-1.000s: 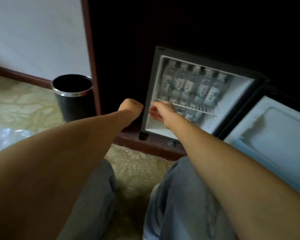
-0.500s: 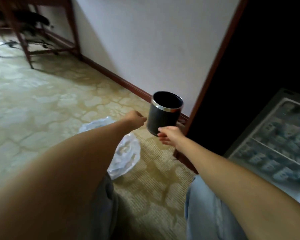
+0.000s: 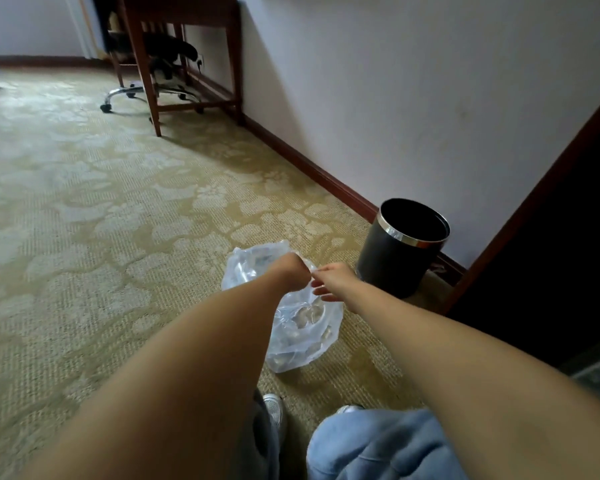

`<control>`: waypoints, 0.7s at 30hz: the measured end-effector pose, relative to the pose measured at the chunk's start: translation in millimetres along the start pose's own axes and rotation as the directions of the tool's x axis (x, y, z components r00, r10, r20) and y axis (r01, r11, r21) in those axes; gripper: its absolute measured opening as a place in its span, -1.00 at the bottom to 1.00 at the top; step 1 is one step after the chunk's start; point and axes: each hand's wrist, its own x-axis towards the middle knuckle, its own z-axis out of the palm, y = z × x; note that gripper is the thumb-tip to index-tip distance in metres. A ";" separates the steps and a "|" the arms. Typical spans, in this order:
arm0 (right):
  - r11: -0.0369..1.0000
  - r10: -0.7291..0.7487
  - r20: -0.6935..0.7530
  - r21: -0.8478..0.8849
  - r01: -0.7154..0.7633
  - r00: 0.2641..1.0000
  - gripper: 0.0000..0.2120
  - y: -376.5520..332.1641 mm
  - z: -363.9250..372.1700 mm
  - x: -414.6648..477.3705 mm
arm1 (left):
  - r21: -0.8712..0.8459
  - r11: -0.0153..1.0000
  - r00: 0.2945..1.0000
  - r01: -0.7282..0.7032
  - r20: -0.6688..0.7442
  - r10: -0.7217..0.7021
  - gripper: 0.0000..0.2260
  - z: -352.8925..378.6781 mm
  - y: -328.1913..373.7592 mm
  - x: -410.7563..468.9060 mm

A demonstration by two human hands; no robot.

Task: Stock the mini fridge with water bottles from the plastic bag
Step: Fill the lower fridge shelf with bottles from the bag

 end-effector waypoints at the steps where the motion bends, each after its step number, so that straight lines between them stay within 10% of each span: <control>1: 1.000 0.020 -0.018 -0.008 -0.020 1.000 -0.78 5.7 0.4 7.1 | 0.035 0.999 0.999 -0.014 0.029 0.013 -0.83 6.0 -1.9 5.4; 14: 0.929 0.278 0.041 -0.265 -0.258 0.960 -0.71 52.4 25.8 94.6 | 0.559 0.810 0.947 -0.175 0.319 -0.016 -0.49 28.2 -119.2 54.0; 21: 0.621 0.258 0.142 -0.782 -0.051 0.956 -0.74 81.5 50.6 153.5 | 0.599 0.743 0.927 -0.299 0.366 0.078 -0.38 56.9 -118.3 117.2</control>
